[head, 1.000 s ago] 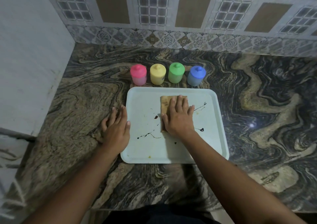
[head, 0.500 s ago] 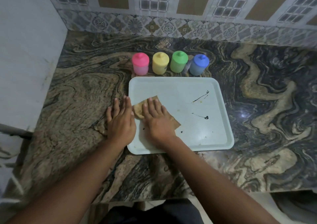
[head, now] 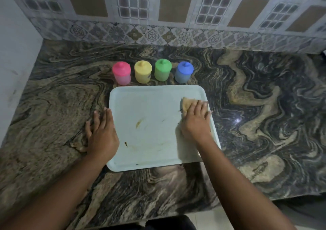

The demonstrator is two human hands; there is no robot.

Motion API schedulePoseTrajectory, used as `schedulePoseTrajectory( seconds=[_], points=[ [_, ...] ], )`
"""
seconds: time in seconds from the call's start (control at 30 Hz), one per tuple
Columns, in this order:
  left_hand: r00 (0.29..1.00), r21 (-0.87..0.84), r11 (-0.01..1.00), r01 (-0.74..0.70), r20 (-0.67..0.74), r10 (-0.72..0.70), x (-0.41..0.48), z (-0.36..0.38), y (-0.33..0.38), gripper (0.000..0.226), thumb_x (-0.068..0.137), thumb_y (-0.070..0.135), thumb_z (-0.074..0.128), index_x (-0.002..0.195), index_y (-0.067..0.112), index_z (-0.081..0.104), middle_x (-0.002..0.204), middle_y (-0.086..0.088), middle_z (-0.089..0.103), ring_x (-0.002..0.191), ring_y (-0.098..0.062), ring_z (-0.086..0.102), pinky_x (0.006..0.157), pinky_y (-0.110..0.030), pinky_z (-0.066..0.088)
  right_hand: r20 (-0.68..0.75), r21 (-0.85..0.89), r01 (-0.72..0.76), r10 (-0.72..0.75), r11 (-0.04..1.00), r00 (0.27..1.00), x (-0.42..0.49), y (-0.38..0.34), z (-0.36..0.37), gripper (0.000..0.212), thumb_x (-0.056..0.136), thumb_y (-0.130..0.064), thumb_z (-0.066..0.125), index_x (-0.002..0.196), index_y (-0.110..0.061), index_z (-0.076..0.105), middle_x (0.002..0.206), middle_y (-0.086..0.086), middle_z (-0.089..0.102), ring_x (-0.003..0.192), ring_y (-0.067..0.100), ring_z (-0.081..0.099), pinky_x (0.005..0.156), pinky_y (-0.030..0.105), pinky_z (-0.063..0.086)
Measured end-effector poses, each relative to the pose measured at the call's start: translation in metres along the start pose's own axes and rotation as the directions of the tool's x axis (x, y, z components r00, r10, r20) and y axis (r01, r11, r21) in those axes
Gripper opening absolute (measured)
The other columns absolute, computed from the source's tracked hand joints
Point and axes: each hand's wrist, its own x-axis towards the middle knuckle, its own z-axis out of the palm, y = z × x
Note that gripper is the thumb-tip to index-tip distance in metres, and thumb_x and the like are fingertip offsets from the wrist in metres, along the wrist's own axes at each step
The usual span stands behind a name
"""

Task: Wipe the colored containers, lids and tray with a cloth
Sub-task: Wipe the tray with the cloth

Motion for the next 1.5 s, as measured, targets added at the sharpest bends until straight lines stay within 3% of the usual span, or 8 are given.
schedulePoseTrajectory(
  seconds=[0.17, 0.33, 0.47, 0.6, 0.83, 1.1, 1.37, 1.5],
  points=[
    [0.999, -0.040, 0.999, 0.010, -0.040, -0.012, -0.002, 0.000, 0.000, 0.062, 0.102, 0.017, 0.035, 0.158, 0.015, 0.009, 0.166, 0.000, 0.014, 0.154, -0.024, 0.002, 0.120, -0.047, 0.001, -0.007, -0.017, 0.259, -0.259, 0.966, 0.966, 0.028, -0.067, 0.015, 0.066, 0.107, -0.034, 0.029, 0.161, -0.002, 0.008, 0.168, 0.024, 0.000, 0.156, 0.042, -0.005, 0.126, 0.053, 0.005],
    [0.998, -0.104, 0.994, 0.032, -0.059, -0.038, -0.002, -0.003, 0.003, 0.060, 0.102, 0.018, 0.035, 0.158, 0.013, 0.014, 0.164, -0.006, 0.023, 0.154, -0.020, 0.006, 0.121, -0.043, 0.000, 0.038, 0.017, 0.660, -0.660, 0.751, 0.750, -0.065, -0.023, 0.034, 0.061, 0.104, -0.037, 0.039, 0.160, -0.015, 0.027, 0.169, 0.006, 0.016, 0.157, 0.030, 0.009, 0.126, 0.049, 0.016],
    [0.998, -0.053, 0.999, -0.011, -0.063, 0.008, -0.001, 0.002, -0.005, 0.064, 0.095, 0.030, 0.022, 0.157, 0.015, 0.018, 0.163, -0.004, 0.026, 0.153, -0.022, 0.010, 0.120, -0.047, 0.005, -0.017, -0.067, 0.314, -0.316, 0.947, 0.949, -0.027, 0.029, 0.015, 0.065, 0.100, -0.037, 0.029, 0.155, -0.002, 0.033, 0.165, 0.015, 0.018, 0.153, 0.035, 0.017, 0.117, 0.062, 0.031],
    [0.997, -0.035, 0.999, -0.013, -0.079, 0.010, 0.001, 0.004, -0.007, 0.065, 0.094, 0.029, 0.021, 0.156, 0.012, 0.021, 0.161, -0.006, 0.029, 0.153, -0.023, 0.013, 0.120, -0.047, 0.008, 0.044, 0.016, -0.016, 0.015, 1.000, 0.999, 0.038, -0.029, -0.013, 0.066, 0.107, -0.031, 0.023, 0.158, 0.004, -0.001, 0.166, 0.027, -0.011, 0.155, 0.042, -0.010, 0.125, 0.053, -0.001],
    [0.995, -0.070, 0.997, 0.025, -0.091, -0.032, -0.001, 0.002, -0.001, 0.061, 0.098, 0.027, 0.023, 0.157, 0.010, 0.020, 0.160, -0.012, 0.030, 0.153, -0.023, 0.014, 0.122, -0.045, 0.005, 0.050, 0.111, 0.582, -0.590, 0.805, 0.806, -0.035, -0.051, 0.022, 0.061, 0.107, -0.034, 0.028, 0.163, -0.015, 0.011, 0.170, 0.004, -0.004, 0.156, 0.020, -0.014, 0.126, 0.045, -0.006],
    [0.996, -0.064, 0.998, -0.017, -0.091, 0.011, 0.000, 0.007, -0.007, 0.063, 0.096, 0.031, 0.021, 0.156, 0.012, 0.022, 0.161, -0.006, 0.030, 0.152, -0.024, 0.015, 0.120, -0.047, 0.006, -0.083, 0.012, -0.033, 0.034, 0.999, 0.996, 0.039, -0.020, -0.020, 0.084, 0.093, -0.029, 0.060, 0.155, 0.006, 0.016, 0.164, 0.030, 0.018, 0.153, 0.043, 0.018, 0.123, 0.058, 0.021],
    [0.993, -0.127, 0.992, 0.009, -0.119, -0.025, -0.001, 0.005, -0.003, 0.063, 0.097, 0.035, 0.020, 0.156, 0.012, 0.024, 0.160, -0.009, 0.031, 0.153, -0.019, 0.012, 0.121, -0.042, 0.003, 0.089, 0.113, 0.631, -0.640, 0.768, 0.763, -0.054, -0.062, 0.024, 0.061, 0.103, -0.037, 0.028, 0.160, -0.015, 0.026, 0.170, 0.007, 0.015, 0.158, 0.026, 0.005, 0.125, 0.046, 0.005],
    [0.991, -0.111, 0.994, -0.019, -0.131, 0.005, -0.001, 0.004, -0.004, 0.061, 0.097, 0.030, 0.025, 0.154, 0.011, 0.028, 0.158, -0.008, 0.036, 0.152, -0.024, 0.017, 0.120, -0.045, 0.007, 0.056, 0.017, 0.356, -0.356, 0.934, 0.933, -0.044, -0.002, 0.005, 0.075, 0.093, -0.038, 0.009, 0.159, -0.008, 0.026, 0.168, 0.012, 0.016, 0.157, 0.031, 0.010, 0.125, 0.058, 0.015]
  ],
)
